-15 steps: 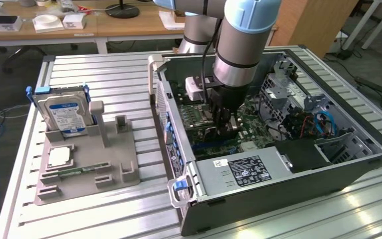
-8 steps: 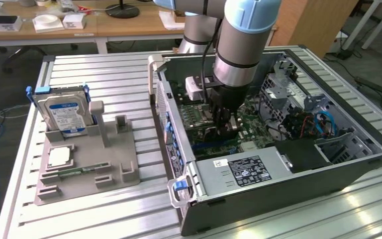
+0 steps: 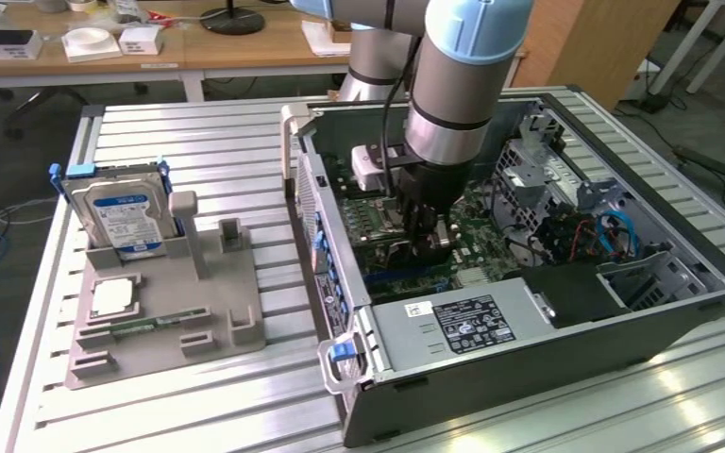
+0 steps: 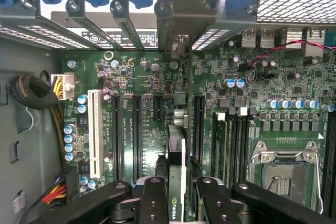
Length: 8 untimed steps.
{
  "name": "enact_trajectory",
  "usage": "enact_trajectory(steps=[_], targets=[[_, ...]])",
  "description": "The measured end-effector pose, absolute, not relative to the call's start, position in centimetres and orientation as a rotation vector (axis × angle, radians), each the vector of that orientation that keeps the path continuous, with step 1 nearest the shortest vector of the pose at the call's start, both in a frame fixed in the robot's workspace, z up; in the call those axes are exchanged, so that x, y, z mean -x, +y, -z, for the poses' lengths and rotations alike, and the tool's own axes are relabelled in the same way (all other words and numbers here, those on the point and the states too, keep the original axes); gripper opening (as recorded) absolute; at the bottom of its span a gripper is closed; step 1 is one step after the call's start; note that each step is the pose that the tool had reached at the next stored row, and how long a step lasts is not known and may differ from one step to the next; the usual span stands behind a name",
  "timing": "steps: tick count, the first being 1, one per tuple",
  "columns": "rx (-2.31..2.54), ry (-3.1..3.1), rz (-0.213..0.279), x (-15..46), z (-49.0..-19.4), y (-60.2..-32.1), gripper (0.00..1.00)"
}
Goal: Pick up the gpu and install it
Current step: 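Insert the gpu into the slot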
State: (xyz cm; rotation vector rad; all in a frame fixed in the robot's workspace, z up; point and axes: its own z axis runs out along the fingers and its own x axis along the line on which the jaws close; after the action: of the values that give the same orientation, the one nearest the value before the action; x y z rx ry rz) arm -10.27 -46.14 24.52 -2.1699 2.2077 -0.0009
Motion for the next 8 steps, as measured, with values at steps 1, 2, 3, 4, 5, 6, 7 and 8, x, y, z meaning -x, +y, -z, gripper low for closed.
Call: enact_trajectory(steps=[1,2,3,4,5,6,7,8], targets=[[2.17,2.208,0.001,10.28,-24.48,-46.14,0.26],[2.17,2.208,0.001,10.29,-24.43,-46.15,0.26],[2.17,2.208,0.001,10.29,-24.38,-46.15,0.26],[2.17,2.208,0.001,10.3,-24.33,-46.15,0.26],[2.17,2.208,0.001,10.3,-24.28,-46.15,0.26],[2.17,2.208,0.001,10.31,-24.23,-46.15,0.26],[2.17,2.208,0.001,10.32,-24.17,-46.14,0.26],[2.17,2.208,0.001,10.33,-24.11,-46.15,0.26]])
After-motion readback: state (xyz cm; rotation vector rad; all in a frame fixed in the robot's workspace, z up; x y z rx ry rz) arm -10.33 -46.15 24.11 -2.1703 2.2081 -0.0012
